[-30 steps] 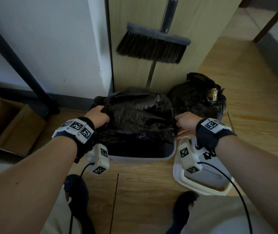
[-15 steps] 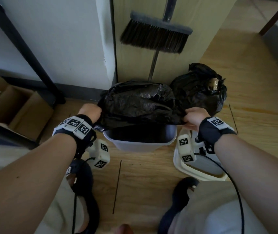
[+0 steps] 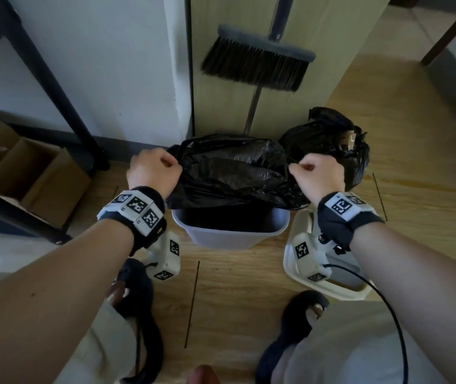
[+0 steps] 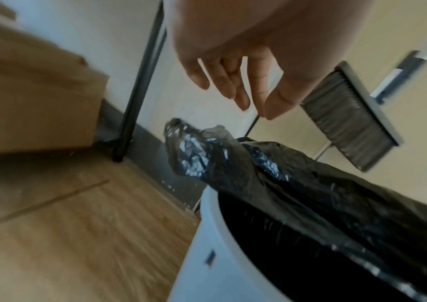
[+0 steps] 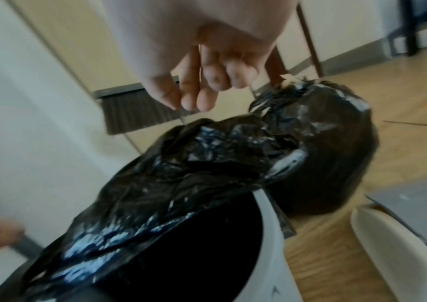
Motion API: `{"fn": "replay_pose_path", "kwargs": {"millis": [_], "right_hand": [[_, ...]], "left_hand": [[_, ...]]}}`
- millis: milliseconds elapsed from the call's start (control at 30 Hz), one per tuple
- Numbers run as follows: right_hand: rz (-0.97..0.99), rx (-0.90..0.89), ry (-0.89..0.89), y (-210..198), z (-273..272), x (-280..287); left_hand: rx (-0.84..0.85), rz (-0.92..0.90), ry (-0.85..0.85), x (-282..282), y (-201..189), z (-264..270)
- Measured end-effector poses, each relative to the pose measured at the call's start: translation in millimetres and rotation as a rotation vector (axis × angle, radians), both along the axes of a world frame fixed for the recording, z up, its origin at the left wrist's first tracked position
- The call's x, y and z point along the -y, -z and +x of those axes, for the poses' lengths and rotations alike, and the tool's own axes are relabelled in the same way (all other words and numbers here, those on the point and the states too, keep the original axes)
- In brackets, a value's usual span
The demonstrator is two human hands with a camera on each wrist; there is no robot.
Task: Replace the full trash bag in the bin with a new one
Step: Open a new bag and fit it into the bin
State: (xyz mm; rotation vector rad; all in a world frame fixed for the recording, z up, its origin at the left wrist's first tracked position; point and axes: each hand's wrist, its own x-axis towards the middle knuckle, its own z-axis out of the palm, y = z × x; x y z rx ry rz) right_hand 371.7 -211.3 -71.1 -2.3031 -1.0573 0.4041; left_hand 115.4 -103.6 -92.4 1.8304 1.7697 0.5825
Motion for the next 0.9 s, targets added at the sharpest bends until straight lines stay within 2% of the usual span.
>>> {"fn": "replay_pose_path", "kwargs": {"millis": [67, 100, 133, 200, 267, 333, 400, 533, 633, 900], "right_hand": [[0.021, 0.024, -0.094, -6, -12, -2], [-0.006, 0.001, -0.163, -7, -16, -4], [-0.079, -0.033, -0.241, -7, -19, -5], [-0.275, -0.024, -0.392, -5, -22, -4], [-0.411, 0.058, -0.454, 0, -23, -1], [-0.512, 0.060, -0.466, 5, -23, 4], [-0.596, -0.024, -0.461, 7, -23, 9], [-0.609, -0.043, -0.497, 6, -23, 15], [-0.692, -0.078, -0.500, 1, -26, 17], [-0.927, -0.009, -0.500, -5, -36, 23]], "left_hand": [[-0.146, 0.136, 0.099, 7, -8, 6], [-0.162, 0.121, 0.169, 8, -11, 7], [-0.129, 0.032, 0.247, 8, -13, 9], [-0.107, -0.267, 0.407, 9, -13, 11], [-0.257, -0.459, 0.546, 12, -11, 11], [-0.450, -0.502, 0.661, 16, -9, 10], [-0.551, -0.459, 0.733, 21, -9, 9], [-0.465, -0.408, 0.735, 20, -11, 8], [-0.437, -0.495, 0.718, 17, -13, 5], [-0.362, -0.679, 0.497, 18, -17, -6]]}}
